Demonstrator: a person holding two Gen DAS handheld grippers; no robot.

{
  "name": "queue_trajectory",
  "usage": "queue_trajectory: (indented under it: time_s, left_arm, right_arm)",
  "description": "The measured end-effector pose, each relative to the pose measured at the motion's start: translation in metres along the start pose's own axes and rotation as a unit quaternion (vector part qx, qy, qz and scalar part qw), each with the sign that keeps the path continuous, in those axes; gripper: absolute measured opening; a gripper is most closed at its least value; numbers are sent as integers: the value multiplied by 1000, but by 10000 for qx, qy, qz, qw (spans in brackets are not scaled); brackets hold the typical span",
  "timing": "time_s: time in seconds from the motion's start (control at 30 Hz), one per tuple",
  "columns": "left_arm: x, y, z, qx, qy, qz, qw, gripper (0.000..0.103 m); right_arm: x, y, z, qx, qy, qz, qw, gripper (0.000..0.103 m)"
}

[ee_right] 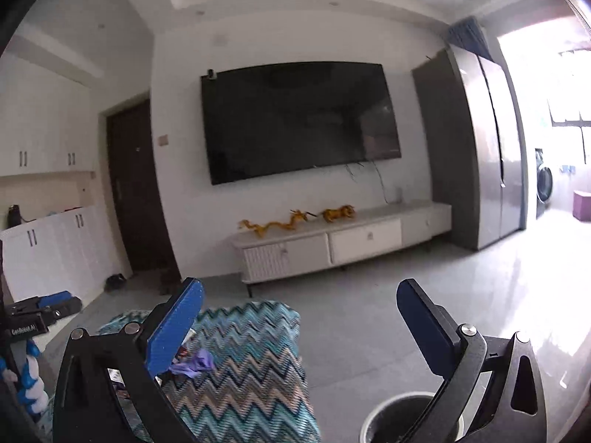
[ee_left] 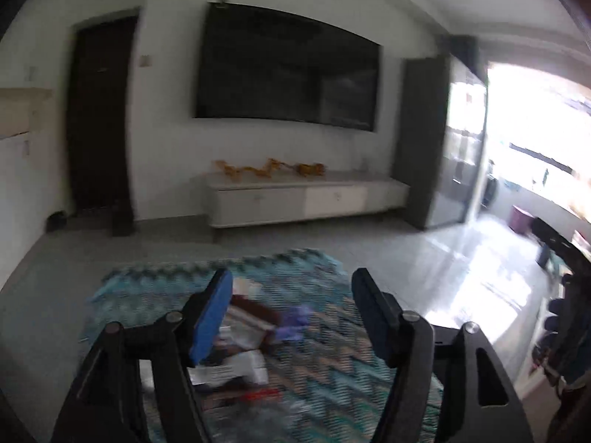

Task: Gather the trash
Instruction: 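Move both open tools back over the blanket toward the remaining trash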

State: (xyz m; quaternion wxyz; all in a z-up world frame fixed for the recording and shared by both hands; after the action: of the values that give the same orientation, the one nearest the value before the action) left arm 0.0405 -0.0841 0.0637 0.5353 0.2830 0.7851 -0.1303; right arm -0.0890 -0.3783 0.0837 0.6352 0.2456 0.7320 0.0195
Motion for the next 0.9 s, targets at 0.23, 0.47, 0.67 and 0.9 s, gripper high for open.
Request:
queue_trajectory:
  time_s: [0.23, 0.47, 0.67, 0.9]
  left_arm:
    - [32, 83, -32, -765, 121, -362, 9963, 68]
    - [72, 128, -38, -977, 334, -725, 9920, 68]
    - [100, 143, -28, -894, 579, -835, 9908, 68]
    - [117, 147, 9, -615, 924, -898, 9898, 68]
  right_arm:
    - [0, 44, -10, -342, 29, -249, 9991, 103]
    - [13, 71, -5, -426, 211, -444, 9979, 103]
    - [28, 79, 17, -422, 549, -542, 9961, 103]
    - [62, 92, 67, -661, 1184, -591, 9890, 103]
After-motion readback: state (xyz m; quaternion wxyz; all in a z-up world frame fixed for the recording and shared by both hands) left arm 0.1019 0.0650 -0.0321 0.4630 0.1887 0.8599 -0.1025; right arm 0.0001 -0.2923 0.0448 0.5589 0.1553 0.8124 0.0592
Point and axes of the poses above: each gripper's, at about its wrist camera, not at the fingertips, and z roughly the way its jaws point, y to its left, x to its underside, the point moved 7 cm from there along z, roughly the way its jaws point, and after that the axes turned 12 degrees about z, right-handed, at the moved point
